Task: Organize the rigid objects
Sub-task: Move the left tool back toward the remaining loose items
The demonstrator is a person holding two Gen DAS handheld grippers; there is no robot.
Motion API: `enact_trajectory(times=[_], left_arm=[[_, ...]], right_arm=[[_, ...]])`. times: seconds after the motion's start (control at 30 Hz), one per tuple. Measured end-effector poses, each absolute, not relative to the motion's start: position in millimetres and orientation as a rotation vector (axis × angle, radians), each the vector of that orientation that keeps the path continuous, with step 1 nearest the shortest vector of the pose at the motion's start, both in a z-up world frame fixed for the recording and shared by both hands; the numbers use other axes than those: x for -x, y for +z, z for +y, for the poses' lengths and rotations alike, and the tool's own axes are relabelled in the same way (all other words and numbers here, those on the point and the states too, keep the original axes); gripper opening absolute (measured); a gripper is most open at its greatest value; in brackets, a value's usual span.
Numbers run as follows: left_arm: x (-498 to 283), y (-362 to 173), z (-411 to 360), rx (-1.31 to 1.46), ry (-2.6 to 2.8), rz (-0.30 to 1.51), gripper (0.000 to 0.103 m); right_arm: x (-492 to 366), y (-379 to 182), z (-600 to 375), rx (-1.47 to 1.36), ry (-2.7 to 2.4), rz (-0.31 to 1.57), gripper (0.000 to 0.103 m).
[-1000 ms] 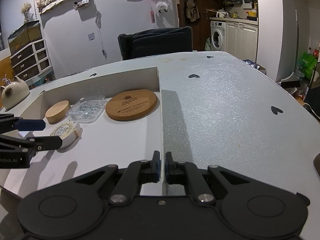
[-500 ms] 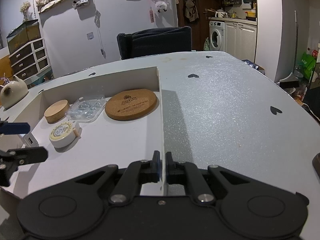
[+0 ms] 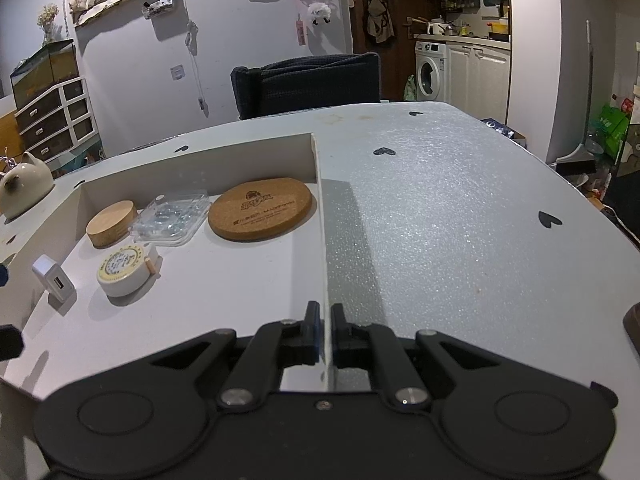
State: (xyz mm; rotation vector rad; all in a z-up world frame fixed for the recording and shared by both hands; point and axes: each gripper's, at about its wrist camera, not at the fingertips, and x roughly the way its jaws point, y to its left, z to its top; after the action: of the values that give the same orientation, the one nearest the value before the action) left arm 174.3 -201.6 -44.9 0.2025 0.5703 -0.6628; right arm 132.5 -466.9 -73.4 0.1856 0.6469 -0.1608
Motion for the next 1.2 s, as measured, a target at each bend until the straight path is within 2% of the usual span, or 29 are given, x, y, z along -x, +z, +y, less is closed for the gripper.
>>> enact_trajectory(times=[0.67, 1.2], left_arm=[[-166, -25, -119, -0.117, -0.488, 0.512, 0.103], [-178, -38, -43, -0.055, -0.299, 0.515, 0.103]], right_arm=[[-141, -69, -465, -0.145, -0.147, 0.698, 0.006], [-143, -68, -462, -0.112, -0.137, 0.707, 0.007]])
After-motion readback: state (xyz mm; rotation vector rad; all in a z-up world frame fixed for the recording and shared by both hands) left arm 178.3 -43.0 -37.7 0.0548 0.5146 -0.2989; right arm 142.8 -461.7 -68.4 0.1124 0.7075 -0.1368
